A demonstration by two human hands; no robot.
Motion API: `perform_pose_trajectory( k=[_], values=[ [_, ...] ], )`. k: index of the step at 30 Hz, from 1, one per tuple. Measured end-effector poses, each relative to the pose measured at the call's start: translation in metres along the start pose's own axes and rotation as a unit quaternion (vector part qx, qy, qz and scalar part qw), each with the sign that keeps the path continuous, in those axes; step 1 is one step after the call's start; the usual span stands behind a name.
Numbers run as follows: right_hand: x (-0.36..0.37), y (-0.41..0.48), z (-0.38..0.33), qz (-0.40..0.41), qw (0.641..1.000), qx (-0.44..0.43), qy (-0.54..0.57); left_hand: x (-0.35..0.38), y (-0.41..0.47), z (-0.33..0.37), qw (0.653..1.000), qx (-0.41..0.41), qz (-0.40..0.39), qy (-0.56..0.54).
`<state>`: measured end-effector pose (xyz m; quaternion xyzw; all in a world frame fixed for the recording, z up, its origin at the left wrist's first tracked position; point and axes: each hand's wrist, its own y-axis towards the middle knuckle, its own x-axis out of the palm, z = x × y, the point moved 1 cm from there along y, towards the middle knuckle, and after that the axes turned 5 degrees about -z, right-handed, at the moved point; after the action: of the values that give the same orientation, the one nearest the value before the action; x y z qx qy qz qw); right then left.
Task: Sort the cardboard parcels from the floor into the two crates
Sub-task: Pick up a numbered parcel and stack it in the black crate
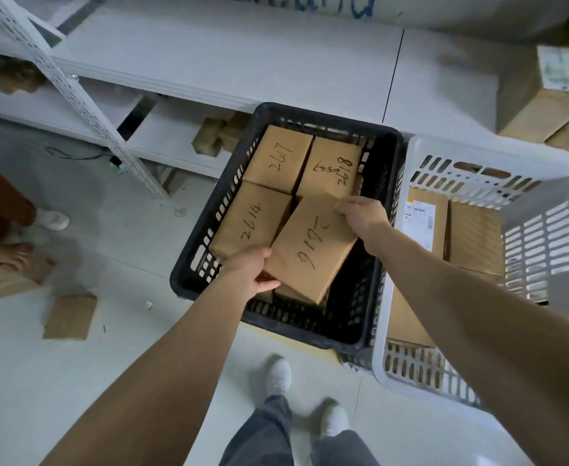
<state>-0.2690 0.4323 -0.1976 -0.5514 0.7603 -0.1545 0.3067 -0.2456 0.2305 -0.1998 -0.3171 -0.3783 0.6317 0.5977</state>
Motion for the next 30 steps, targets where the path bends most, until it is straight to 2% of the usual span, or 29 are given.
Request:
perform_pose_trajectory(
  k=[3,6,15,19,25,30],
  values=[
    [0.011,0.016,0.011,0.021,0.999,0.014,-0.044,0.002,0.012,-0.004,1.0,-0.024,-0.005,0.008],
    [0.02,0.022,0.013,0.007,0.998,0.02,-0.061,0.005,0.022,-0.008,0.999,-0.044,-0.006,-0.001],
    [0.028,0.043,0.031,-0.004,0.997,0.066,-0.039,0.017,0.039,-0.006,0.995,-0.07,0.028,-0.073],
    [0.034,0.041,0.033,-0.024,0.996,0.082,-0.015,0.02,0.037,-0.002,0.998,-0.056,-0.002,-0.002],
    [0.026,0.033,0.022,-0.007,0.998,0.06,-0.006,0.016,0.015,0.016,0.997,-0.071,0.006,0.032],
    [0.014,0.006,-0.01,-0.003,1.0,-0.012,0.028,0.021,-0.011,0.03,0.995,0.014,0.018,0.098]
  ],
)
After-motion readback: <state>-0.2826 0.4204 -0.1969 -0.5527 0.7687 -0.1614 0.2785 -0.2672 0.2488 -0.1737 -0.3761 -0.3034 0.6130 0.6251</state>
